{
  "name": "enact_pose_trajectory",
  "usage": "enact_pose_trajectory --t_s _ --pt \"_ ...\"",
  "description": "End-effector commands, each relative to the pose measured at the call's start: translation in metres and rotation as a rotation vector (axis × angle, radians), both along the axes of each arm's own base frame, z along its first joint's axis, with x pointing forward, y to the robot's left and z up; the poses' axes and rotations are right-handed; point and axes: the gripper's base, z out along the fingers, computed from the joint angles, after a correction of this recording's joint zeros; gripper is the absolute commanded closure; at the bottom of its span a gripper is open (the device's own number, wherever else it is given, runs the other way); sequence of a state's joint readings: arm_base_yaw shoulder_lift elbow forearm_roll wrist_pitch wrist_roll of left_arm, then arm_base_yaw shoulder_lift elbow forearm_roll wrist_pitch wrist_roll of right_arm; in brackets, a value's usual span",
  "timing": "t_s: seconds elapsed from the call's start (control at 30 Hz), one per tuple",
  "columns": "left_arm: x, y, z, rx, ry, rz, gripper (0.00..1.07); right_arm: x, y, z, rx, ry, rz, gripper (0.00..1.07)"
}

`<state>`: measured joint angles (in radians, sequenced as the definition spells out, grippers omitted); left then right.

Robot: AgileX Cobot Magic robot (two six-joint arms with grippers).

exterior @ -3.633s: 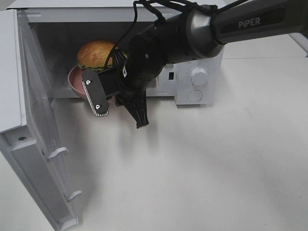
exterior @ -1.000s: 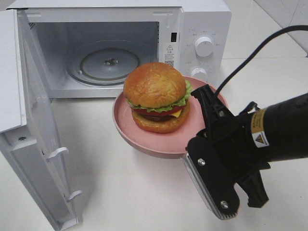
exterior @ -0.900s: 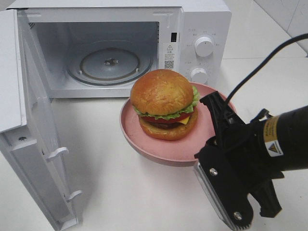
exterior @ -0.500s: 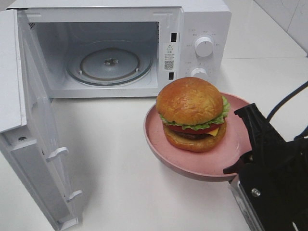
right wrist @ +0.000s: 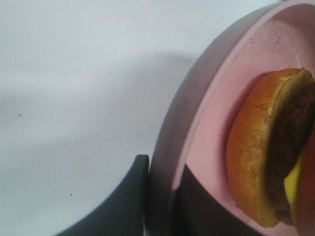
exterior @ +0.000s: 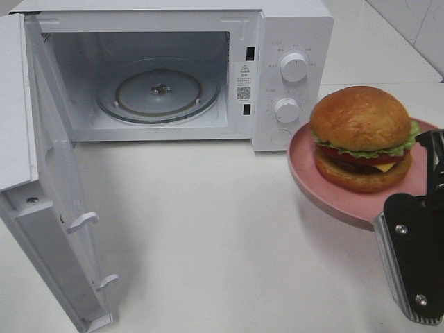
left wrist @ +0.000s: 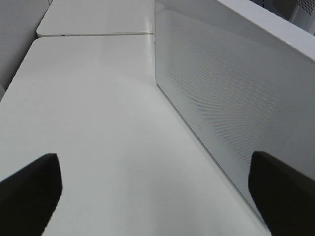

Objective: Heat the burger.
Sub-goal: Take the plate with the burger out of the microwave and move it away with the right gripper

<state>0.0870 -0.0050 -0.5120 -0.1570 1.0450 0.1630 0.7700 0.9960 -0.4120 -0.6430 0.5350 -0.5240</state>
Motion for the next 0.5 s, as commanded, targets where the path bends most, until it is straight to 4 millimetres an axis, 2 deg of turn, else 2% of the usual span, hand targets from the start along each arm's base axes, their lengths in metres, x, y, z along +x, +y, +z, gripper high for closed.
enact_pose_trajectory --t_s 0.03,0.13,0.2,0.5 --pt "-0.001 0.000 -0.001 -0.002 -0.007 0.004 0.09 0.004 -0.008 0.007 -0.002 -0.069 -0.123 1.07" --pt "-0.001 0.000 -0.001 -0.002 -0.007 0.004 0.09 0.005 -0.010 0.007 0.001 -0.071 -0.152 1.07" --pt "-0.001 0.000 -0.001 -0.002 -0.007 0.004 0.09 0.004 -0.015 0.007 0.016 -0.074 -0.260 1.07" --pt "-0.001 0.000 -0.001 -0.002 -0.007 0.004 0.09 0.004 -0.026 0.009 0.069 -0.103 -0.520 1.07"
